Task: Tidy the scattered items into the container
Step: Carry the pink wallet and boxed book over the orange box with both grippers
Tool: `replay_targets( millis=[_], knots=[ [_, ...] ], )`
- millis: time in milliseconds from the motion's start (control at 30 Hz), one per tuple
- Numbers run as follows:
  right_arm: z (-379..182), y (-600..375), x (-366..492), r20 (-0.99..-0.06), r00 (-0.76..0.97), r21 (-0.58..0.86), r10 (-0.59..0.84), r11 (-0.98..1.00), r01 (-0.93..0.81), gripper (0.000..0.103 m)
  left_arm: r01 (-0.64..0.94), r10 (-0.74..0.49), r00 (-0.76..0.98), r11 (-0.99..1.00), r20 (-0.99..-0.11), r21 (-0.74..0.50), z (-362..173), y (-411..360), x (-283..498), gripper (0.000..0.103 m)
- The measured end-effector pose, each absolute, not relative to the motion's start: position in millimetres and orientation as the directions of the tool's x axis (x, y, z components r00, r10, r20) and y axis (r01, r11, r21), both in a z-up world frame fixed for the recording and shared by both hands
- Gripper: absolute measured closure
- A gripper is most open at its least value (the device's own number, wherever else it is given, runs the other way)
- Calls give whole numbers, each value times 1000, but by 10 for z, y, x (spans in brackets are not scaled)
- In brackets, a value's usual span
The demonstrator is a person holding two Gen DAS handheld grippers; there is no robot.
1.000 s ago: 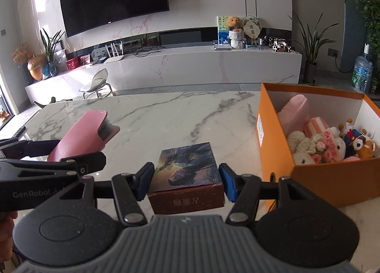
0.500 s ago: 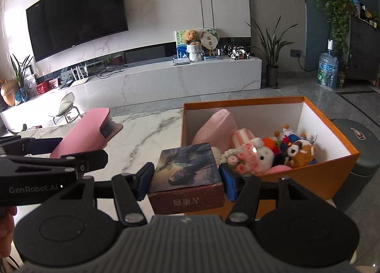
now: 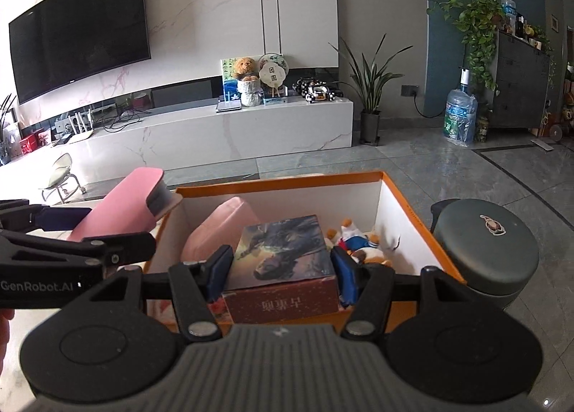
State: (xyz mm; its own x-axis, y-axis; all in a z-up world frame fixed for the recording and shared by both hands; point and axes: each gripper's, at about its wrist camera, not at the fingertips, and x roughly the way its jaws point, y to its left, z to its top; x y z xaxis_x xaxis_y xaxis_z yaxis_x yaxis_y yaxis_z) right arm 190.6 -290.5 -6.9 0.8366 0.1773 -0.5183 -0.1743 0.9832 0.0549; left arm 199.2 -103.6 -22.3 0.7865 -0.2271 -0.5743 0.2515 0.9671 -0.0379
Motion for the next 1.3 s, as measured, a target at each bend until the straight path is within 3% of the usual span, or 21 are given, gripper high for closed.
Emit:
replay_targets(
  millis=[400, 1000, 1300],
  knots=[
    [-331, -3365, 2668, -553, 817, 167, 162, 983, -82, 41, 327, -275, 742, 945, -612, -28, -416, -1457, 2596, 9],
    [-670, -3253, 3027, -642, 706, 238, 299, 953, -187, 41, 282, -219, 657, 959, -722, -35, -827, -1333, 2717, 9],
    [-737, -3149, 3005, -656, 706, 182, 267, 964, -195, 41, 274, -196, 651, 962, -734, -13, -838, -1383, 2758, 8]
  ],
)
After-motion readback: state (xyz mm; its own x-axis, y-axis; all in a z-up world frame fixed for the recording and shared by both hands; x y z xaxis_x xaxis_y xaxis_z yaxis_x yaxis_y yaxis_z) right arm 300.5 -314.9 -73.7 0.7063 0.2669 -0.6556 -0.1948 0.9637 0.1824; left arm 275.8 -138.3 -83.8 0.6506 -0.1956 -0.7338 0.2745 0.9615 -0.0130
